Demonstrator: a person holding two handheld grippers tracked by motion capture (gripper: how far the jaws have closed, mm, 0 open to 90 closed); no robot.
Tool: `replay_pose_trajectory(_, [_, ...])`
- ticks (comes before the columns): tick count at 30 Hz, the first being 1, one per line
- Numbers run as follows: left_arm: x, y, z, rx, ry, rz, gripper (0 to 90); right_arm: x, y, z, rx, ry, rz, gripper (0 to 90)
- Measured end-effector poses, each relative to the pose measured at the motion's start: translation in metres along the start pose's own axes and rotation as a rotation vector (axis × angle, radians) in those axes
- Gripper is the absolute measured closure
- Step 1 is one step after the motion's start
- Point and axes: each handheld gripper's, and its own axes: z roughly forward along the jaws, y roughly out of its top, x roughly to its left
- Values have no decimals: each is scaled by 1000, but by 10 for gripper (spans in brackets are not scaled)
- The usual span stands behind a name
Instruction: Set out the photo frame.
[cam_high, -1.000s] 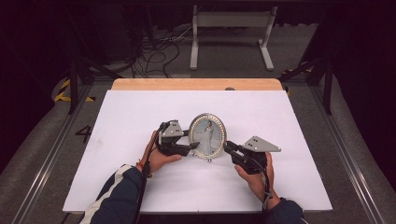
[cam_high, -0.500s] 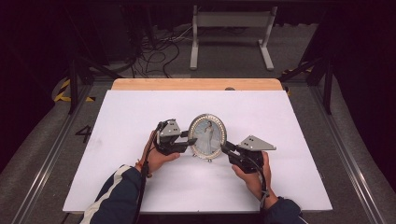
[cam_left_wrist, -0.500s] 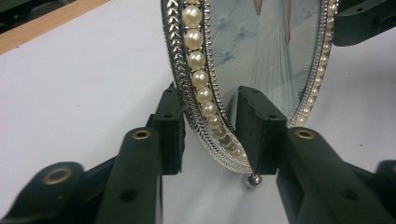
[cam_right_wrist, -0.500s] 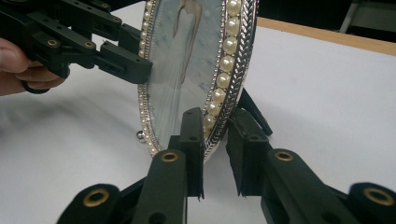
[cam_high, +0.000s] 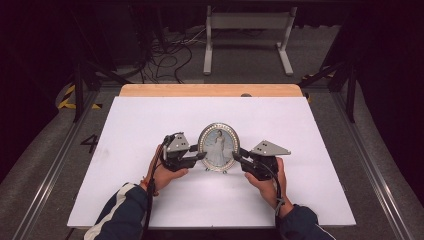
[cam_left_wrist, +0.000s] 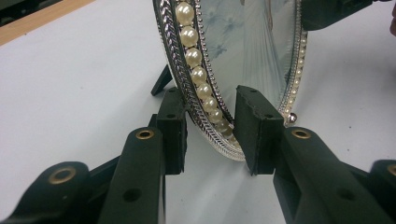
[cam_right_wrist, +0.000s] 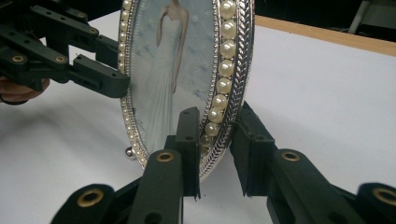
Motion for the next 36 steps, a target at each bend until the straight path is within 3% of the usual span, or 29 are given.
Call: replay_pose_trajectory(36, [-2,-2,-4,3,0,-6,665,-2,4,5,13,8,-35,705])
